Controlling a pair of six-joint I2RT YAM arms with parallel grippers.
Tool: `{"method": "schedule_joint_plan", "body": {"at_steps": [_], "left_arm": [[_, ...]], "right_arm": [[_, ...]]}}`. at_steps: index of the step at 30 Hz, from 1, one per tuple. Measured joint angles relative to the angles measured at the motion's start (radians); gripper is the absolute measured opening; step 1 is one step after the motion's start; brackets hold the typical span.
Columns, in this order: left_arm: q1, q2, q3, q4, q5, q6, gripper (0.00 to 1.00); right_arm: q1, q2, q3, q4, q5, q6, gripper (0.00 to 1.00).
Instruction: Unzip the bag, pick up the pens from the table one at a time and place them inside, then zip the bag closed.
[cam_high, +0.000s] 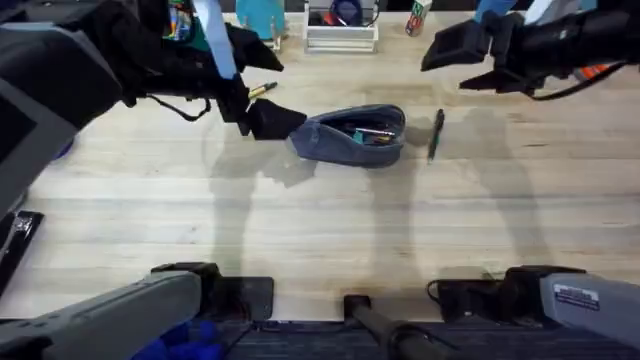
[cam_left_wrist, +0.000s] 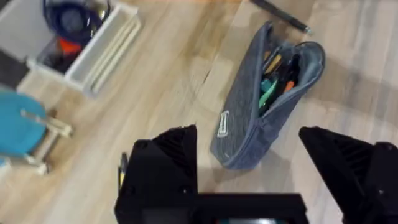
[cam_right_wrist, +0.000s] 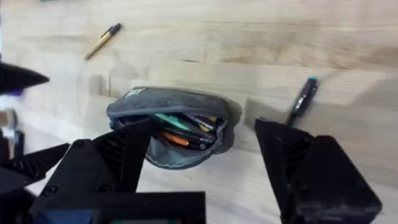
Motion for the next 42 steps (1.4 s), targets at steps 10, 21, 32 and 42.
{"method": "schedule_joint_plan", "body": {"at_steps": [10, 21, 32, 42], "left_arm": [[0.000, 0.000, 0.110, -0.037, -0.112, -0.161, 0.993], [0.000, 0.000, 0.125, -0.048, -0.147, -0.180, 0.993], [0.000, 0.000, 0.125, -0.048, -0.149, -0.182, 0.992], [0.000, 0.000, 0.125, -0.048, -0.150, -0.182, 0.993]], "right_arm": [[0.083, 0.000, 0.130, -0.183, 0.321, 0.118, 0.996], [0.169, 0.000, 0.151, -0.304, 0.592, 0.374, 0.996], [0.182, 0.000, 0.151, -0.304, 0.628, 0.447, 0.996], [0.182, 0.082, 0.151, -0.315, 0.625, 0.455, 0.996]]}}
